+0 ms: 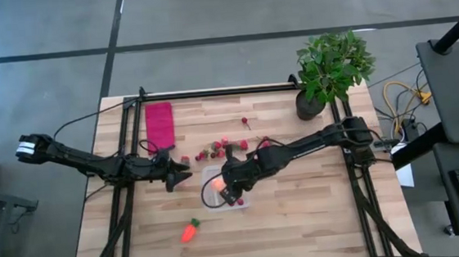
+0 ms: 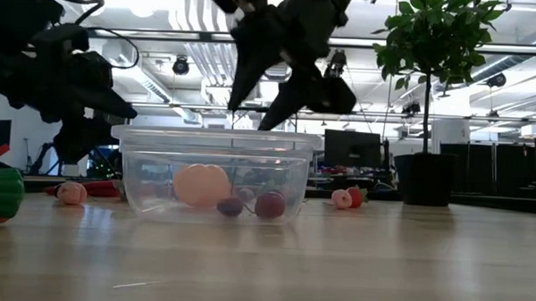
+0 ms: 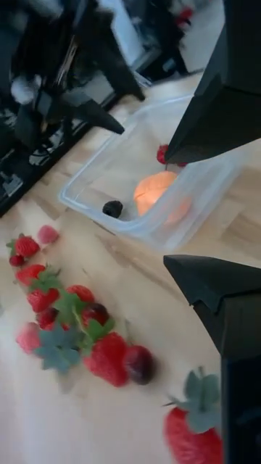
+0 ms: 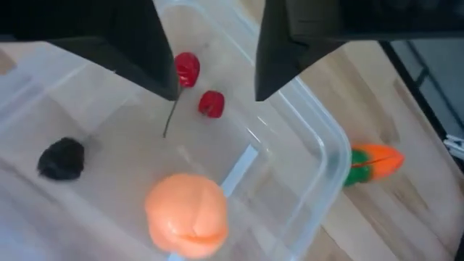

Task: Pick and placing Produce into tupperware
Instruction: Put the pink peach into the transparent bin

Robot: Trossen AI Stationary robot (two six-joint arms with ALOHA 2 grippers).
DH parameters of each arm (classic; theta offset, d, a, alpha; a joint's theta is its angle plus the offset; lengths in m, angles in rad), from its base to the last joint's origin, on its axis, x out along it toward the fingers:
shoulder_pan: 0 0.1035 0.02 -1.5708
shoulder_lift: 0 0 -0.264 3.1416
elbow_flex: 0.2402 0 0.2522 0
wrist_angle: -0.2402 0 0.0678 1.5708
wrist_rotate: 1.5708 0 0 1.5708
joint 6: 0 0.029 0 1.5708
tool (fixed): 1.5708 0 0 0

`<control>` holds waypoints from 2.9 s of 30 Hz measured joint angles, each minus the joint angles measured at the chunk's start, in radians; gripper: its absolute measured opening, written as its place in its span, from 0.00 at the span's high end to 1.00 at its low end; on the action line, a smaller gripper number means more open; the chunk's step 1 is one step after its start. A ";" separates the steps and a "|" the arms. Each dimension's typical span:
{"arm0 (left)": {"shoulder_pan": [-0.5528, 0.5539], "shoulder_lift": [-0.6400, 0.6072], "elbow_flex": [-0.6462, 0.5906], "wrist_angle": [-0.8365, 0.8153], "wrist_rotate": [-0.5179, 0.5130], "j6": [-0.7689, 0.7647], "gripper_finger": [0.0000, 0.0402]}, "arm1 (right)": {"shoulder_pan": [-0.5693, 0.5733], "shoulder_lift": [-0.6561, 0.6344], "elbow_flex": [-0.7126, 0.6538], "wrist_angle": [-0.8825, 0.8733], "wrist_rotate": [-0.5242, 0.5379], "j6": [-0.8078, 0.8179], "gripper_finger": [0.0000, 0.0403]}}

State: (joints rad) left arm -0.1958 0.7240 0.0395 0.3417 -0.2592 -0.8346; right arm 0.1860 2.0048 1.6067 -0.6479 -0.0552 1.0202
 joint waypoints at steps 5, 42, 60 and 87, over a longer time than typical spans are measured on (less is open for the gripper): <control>0.000 0.012 0.000 0.000 0.001 -0.206 0.50 | 0.005 -0.023 0.057 -0.198 0.165 0.047 0.44; 0.000 0.081 0.000 0.096 0.043 -0.250 0.50 | -0.318 -0.056 -0.311 -0.138 0.057 0.195 0.43; 0.000 0.081 0.000 0.095 0.043 -0.249 0.50 | -0.317 -0.056 -0.322 -0.128 0.143 0.191 0.52; -0.001 0.080 0.000 0.102 0.043 -0.258 0.50 | -0.072 -0.170 -0.107 -0.064 0.125 0.015 0.74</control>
State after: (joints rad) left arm -0.1967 0.8043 0.0395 0.4438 -0.2157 -1.0927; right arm 0.1143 1.8346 1.4993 -0.7119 0.0703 1.0350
